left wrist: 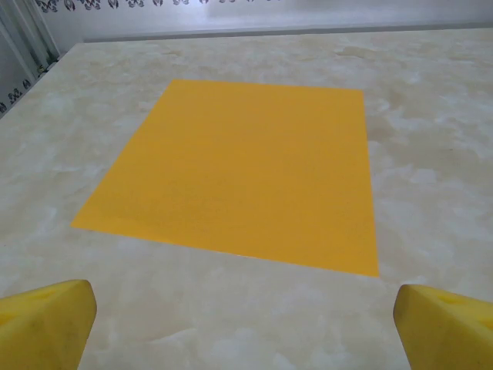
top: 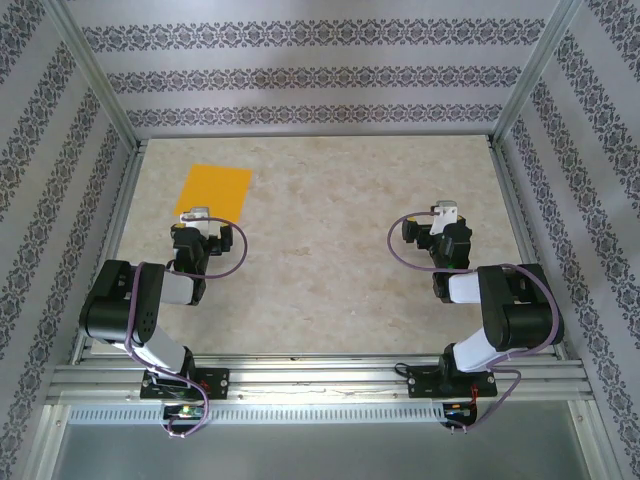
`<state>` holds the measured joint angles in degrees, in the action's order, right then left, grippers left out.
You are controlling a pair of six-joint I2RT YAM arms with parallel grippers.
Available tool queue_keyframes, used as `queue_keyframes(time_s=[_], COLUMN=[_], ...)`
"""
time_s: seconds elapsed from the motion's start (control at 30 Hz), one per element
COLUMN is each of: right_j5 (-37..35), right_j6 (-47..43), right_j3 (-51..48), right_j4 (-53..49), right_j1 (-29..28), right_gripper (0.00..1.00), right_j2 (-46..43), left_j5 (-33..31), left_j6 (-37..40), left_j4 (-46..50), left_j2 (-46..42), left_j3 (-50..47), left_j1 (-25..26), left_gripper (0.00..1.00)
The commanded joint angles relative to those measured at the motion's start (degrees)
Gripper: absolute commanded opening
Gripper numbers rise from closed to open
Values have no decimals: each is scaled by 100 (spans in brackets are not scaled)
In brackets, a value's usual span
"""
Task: Fold a paper plane with a square sheet of paper (pick it up from the middle)
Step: Move the paper to the center of the table.
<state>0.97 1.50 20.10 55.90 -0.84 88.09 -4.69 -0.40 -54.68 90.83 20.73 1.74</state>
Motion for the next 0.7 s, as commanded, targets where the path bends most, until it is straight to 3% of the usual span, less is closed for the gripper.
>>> queue_keyframes(time_s=[0.0, 0.67], right_j5=[96, 26], right_j6=[-22, 48], right_j3=[82, 117], right_j4=[53, -9], right_j1=[40, 67], right_gripper=[98, 98], right_j2=[-2, 10], left_j5=[50, 91], left_j6=[32, 40], left_j4=[-78, -69], left_j2=[40, 42], left_j3=[89, 98], left_j1=[-68, -68], left_gripper=[99, 99])
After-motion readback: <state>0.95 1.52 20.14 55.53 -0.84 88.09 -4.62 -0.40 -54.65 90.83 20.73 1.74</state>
